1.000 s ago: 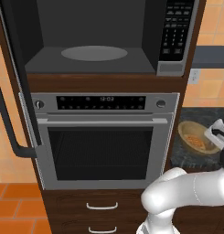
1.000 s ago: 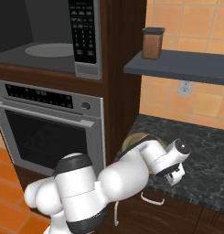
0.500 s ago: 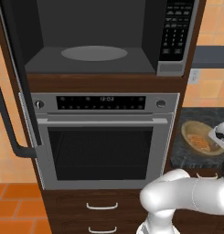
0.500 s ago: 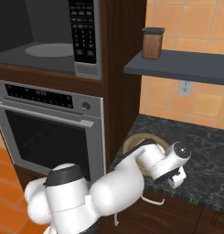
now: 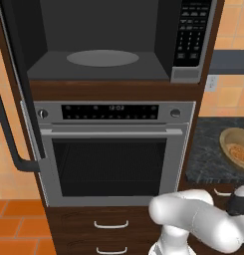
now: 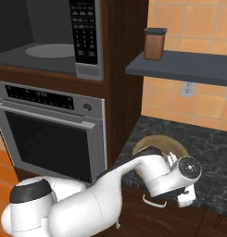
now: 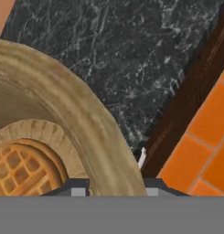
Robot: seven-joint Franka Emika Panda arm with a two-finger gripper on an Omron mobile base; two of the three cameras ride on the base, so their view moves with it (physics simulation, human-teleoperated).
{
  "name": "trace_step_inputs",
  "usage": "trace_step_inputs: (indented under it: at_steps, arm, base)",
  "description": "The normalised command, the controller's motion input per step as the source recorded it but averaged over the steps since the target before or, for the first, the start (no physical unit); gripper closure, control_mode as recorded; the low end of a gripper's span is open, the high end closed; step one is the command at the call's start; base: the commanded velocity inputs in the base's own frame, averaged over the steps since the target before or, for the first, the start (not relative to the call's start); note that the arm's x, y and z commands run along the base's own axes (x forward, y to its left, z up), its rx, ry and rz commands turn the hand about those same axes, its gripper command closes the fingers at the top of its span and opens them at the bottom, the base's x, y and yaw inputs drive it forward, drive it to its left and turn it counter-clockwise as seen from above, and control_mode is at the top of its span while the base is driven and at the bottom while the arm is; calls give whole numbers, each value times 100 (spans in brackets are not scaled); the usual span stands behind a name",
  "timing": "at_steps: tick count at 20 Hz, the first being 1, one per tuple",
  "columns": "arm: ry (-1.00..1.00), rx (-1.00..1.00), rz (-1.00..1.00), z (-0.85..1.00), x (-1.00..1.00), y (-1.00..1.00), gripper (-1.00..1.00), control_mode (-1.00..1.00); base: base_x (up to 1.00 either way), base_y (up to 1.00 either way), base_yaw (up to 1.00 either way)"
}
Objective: Open the microwave, place the bowl with waffle inside the microwave, then close the microwave door and turn it on.
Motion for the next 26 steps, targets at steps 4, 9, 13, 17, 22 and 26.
trace_step_inputs:
  at_steps: [4, 9, 13, 17, 22, 26]
  arm:
    - [-11, 0, -24, 34, -93, 0, 100, -100]
    - [-17, 0, -9, 46, -61, 25, 100, -100]
    - [-20, -4, -3, 57, -39, 54, 100, -100]
    - [-12, -6, -4, 64, -26, 66, 100, -100]
    - [-1, -12, -1, 72, -4, 76, 100, -100]
    - [0, -12, 0, 74, 0, 84, 100, -100]
  base:
    - [0, 0, 0]
    - [0, 0, 0]
    - [0, 0, 0]
    - [0, 0, 0]
    - [0, 0, 0]
    - [0, 0, 0]
